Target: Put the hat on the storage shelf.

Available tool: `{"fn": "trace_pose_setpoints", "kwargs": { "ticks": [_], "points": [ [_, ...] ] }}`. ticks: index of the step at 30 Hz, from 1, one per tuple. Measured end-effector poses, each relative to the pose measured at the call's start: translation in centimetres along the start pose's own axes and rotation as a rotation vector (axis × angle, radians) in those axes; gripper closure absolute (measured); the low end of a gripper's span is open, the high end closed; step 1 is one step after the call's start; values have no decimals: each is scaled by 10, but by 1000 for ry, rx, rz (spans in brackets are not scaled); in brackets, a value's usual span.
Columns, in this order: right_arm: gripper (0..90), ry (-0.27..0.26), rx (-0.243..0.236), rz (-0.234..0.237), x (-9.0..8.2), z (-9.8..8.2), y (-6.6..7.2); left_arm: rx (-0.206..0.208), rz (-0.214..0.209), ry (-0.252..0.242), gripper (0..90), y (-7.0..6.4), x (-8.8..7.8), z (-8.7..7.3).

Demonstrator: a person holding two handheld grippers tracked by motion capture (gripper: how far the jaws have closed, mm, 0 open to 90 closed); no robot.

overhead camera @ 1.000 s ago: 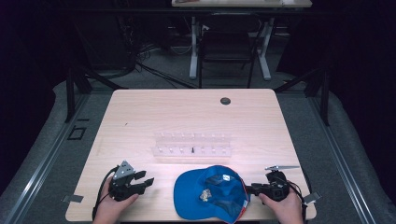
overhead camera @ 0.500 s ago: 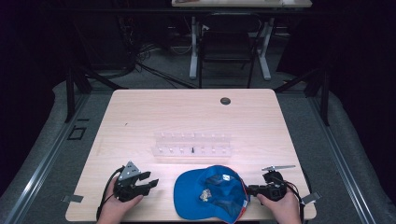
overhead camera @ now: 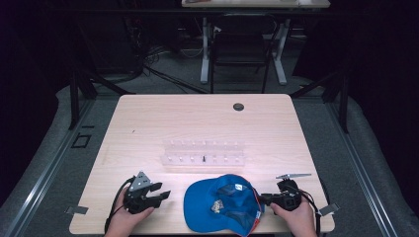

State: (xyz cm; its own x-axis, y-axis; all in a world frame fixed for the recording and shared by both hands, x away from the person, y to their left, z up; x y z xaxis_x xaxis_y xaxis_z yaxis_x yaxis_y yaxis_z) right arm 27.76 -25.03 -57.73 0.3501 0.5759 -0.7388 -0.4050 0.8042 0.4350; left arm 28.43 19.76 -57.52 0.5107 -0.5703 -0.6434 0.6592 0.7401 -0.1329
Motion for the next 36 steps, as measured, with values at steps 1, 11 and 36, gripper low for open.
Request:
{"fn": "trace_pose_setpoints", "kwargs": {
  "ticks": [1, 11, 36],
  "points": [
    [654, 3, -8, 6, 0, 1, 0, 0, -1, 2, 522, 0, 0, 0],
    [857, 43, -13, -8, 6, 4, 3, -7, 24, -3, 524, 0, 2, -1],
    [876, 64, 93, -144, -25, 22, -24, -8, 25, 2, 535, 6, -3, -3]
  ]
}}
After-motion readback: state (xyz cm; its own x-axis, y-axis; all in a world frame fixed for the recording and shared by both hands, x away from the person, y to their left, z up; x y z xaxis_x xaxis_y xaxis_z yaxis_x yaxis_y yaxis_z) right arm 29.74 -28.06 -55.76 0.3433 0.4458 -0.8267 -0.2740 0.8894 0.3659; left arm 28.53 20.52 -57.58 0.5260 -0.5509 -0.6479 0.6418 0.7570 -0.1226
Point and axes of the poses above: each handheld gripper's, and its own axes: x roughly forward along the jaws, z roughly out of its top, y roughly to its left, the point moved 1 cm from there along x, roughly forward along the jaws, and after that the axes turned 3 degrees about -x, right-handed, at the moved point
